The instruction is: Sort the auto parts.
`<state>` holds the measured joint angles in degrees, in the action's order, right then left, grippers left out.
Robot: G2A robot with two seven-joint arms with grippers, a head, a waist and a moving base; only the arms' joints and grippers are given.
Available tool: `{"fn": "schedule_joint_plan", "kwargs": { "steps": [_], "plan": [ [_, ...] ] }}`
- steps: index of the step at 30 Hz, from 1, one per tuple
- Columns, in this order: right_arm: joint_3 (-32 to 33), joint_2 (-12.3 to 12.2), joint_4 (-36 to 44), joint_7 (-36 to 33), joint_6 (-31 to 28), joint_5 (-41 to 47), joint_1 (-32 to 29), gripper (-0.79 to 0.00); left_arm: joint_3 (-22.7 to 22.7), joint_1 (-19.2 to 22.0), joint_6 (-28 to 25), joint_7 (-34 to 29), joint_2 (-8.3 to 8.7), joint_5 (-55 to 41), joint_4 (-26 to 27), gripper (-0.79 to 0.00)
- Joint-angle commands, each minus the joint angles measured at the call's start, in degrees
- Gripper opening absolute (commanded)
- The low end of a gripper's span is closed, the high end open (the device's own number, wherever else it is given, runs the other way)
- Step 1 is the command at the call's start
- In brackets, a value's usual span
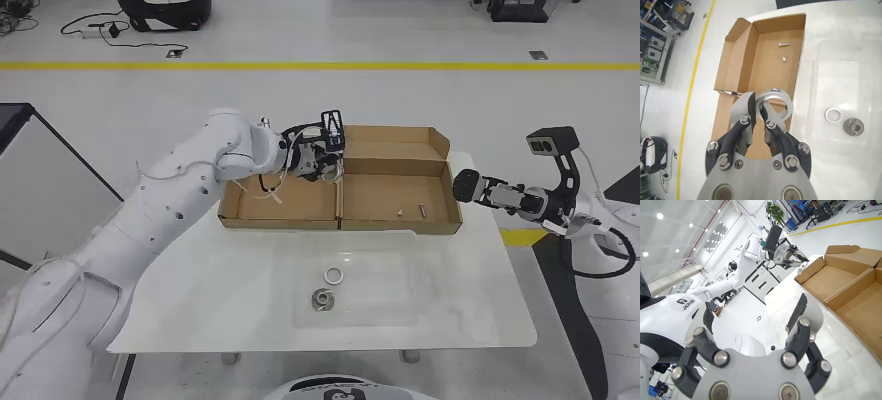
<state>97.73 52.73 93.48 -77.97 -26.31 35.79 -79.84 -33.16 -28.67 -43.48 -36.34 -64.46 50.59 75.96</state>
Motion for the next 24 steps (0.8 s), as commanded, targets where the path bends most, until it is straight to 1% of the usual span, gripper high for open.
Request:
{"fn": "schedule_joint_plan", "kwargs": {
  "steps": [1,9,12,17,18,24],
  "plan": [
    [0.0,0.0,0.0,0.0,0.0,0.0,0.0,0.000,1.6,0.9,-0.4,-0.6,-0.96,0.1,-2.2,-0.785],
    [0.0,0.0,0.0,0.0,0.0,0.0,0.0,0.000,6.5,3.4,0.4,-1.2,-4.67,3.0,-8.6,-0.785],
    [0.0,0.0,0.0,0.0,0.0,0.0,0.0,0.000,7.9,4.0,1.8,-0.1,-6.12,4.7,-10.7,-0.785],
    [0.0,0.0,0.0,0.0,0.0,0.0,0.0,0.000,9.6,4.8,2.5,0.9,-8.12,6.8,-13.3,-0.785],
    [0.0,0.0,0.0,0.0,0.0,0.0,0.0,0.000,9.9,5.0,2.3,1.1,-8.44,7.4,-13.7,-0.785],
    [0.0,0.0,0.0,0.0,0.0,0.0,0.0,0.000,9.9,5.0,2.3,1.1,-8.44,7.4,-13.7,-0.785]
  ]
}}
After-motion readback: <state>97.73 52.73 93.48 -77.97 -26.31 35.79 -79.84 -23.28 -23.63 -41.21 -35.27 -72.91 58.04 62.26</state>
